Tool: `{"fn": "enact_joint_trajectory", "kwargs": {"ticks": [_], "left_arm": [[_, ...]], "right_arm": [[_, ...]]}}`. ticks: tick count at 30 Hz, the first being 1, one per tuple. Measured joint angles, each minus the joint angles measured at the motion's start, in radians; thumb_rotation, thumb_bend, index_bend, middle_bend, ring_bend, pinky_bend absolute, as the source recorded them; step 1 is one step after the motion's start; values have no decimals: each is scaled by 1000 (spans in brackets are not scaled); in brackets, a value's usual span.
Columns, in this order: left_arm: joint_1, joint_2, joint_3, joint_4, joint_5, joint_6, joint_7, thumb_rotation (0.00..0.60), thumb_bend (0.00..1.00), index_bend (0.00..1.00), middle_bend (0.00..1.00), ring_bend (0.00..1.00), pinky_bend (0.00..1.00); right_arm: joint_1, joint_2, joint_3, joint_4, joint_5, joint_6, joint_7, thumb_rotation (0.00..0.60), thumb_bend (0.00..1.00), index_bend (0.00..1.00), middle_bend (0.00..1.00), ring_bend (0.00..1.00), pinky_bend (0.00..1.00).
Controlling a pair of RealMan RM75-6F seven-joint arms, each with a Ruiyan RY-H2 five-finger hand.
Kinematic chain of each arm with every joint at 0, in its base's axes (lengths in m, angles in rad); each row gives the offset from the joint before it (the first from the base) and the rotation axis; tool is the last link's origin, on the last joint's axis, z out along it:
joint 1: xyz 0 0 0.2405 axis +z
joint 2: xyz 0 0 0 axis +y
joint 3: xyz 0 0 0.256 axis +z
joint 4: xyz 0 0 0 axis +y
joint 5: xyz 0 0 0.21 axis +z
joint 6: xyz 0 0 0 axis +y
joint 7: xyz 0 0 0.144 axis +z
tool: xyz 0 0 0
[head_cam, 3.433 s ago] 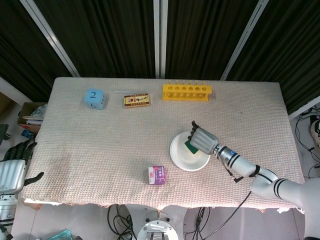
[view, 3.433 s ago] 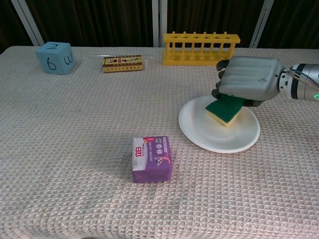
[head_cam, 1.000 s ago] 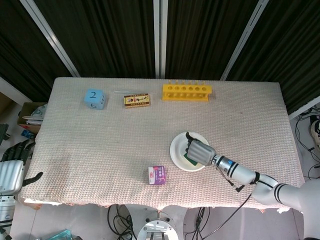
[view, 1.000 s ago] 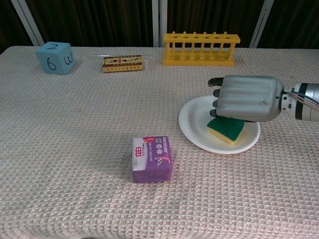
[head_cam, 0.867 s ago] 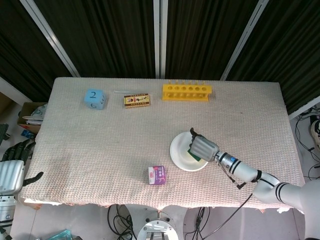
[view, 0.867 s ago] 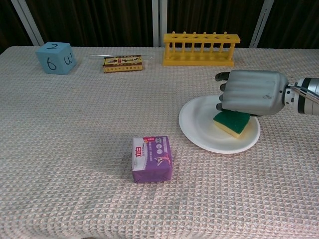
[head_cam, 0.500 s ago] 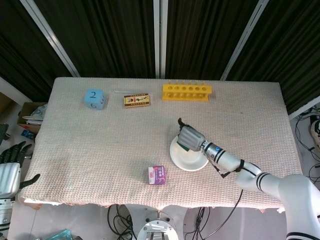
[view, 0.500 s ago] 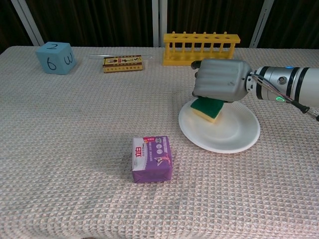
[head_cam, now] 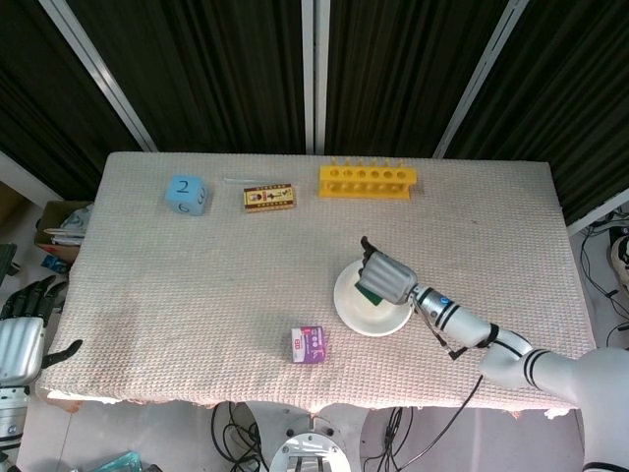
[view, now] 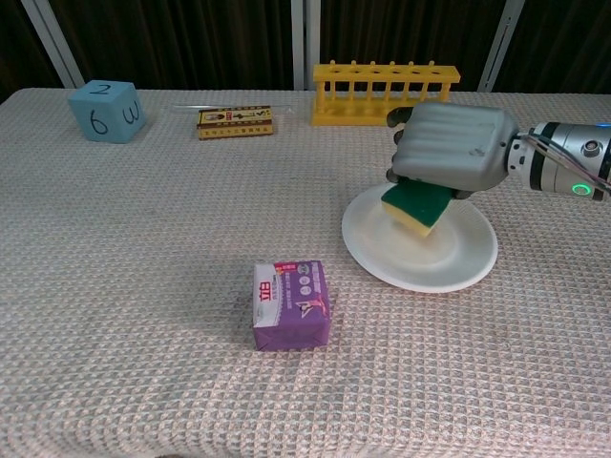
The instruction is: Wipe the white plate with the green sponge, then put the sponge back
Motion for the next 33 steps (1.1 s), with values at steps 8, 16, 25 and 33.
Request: {"fn": "enact_joint_trajectory", "kwargs": {"ticks": [8, 16, 25, 33], "left_arm": [[0, 2, 0, -16, 5, 6, 15, 600, 88, 148, 91, 101, 151], [8, 14, 4, -37, 4, 13, 28, 600, 87, 148, 91, 101, 151], [-6, 18, -3, -43, -2, -7, 37, 600, 87, 148, 91, 101, 151], [-27, 25, -13, -53, 11, -15, 44, 600, 88, 148, 91, 101, 151]], "right_arm": [[14, -51, 105, 119, 187, -99, 58, 600, 434, 592, 490, 413, 131], [115, -198, 200, 330, 337, -277, 85, 600, 384, 325, 318, 199, 4], [134, -226, 248, 343, 523, -389, 17, 600, 40, 0, 1, 0, 0], [77, -79, 236, 75, 551, -317, -1, 600, 26, 0, 9, 0, 0]]}}
